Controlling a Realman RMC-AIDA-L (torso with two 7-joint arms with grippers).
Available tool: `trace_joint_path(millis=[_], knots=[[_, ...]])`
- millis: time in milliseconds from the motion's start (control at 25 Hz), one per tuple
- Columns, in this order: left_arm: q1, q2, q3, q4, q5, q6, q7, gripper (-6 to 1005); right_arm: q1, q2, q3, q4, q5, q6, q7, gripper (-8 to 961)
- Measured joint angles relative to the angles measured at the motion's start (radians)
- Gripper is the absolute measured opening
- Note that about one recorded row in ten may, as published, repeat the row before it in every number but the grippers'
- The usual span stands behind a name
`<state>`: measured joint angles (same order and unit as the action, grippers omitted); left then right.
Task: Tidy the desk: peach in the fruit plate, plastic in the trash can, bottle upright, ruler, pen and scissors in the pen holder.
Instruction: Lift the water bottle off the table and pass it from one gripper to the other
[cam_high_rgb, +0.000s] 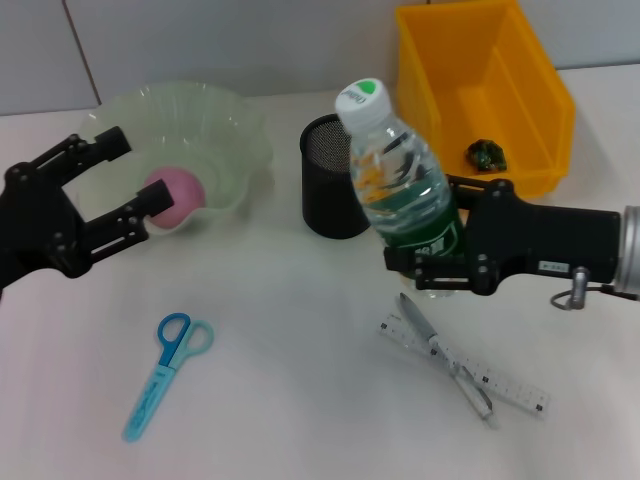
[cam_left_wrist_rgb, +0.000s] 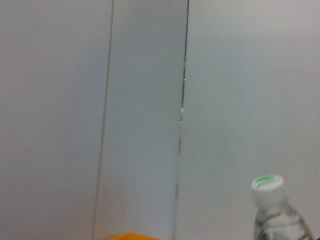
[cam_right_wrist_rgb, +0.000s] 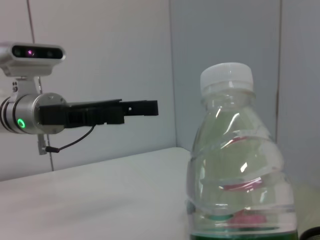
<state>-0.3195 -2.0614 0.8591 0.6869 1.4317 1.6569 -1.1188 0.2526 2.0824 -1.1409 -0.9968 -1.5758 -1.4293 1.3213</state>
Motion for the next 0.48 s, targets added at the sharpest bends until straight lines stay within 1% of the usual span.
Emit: trace_joint_path(millis=[40,120,160,200,240,400,440,480], knots=[[0.0,0.0,0.0,0.0,0.0,0.0,0.0,789,0.019,0.003,-0.001,0.036,0.005,0.0,-0.031,788],[0.0,0.0,0.0,0.0,0.0,0.0,0.0,788,0.029,0.004,-0.002,0.052,0.007,0.0,-0.043,789],[-0.016,-0.001,0.0,-0.017,-0.002,0.021,-0.014,788,0.042,0.004,-0.002,0.073,0.01,0.0,-0.055,789],[-0.016,-0.001,0.0,-0.017,-0.002,0.021,-0.014,787,0.053,0.004,-0.002,0.091,0.016,0.0,-0.066,789],[-0.049,-0.001,0.0,-0.073,-0.009,0.044,-0.024,786,0.075,0.004,-0.003,0.135,0.044,0.0,-0.104,790],[-0.058,-0.003,0.0,-0.091,-0.019,0.048,-0.026,781,0.096,0.004,-0.008,0.182,0.078,-0.004,-0.148,791],[-0.077,-0.004,0.0,-0.139,-0.047,0.055,-0.025,780,0.111,0.004,-0.012,0.204,0.087,-0.005,-0.157,791],[-0.077,-0.004,0.0,-0.139,-0.047,0.055,-0.025,779,0.111,0.004,-0.012,0.204,0.087,-0.005,-0.157,792]])
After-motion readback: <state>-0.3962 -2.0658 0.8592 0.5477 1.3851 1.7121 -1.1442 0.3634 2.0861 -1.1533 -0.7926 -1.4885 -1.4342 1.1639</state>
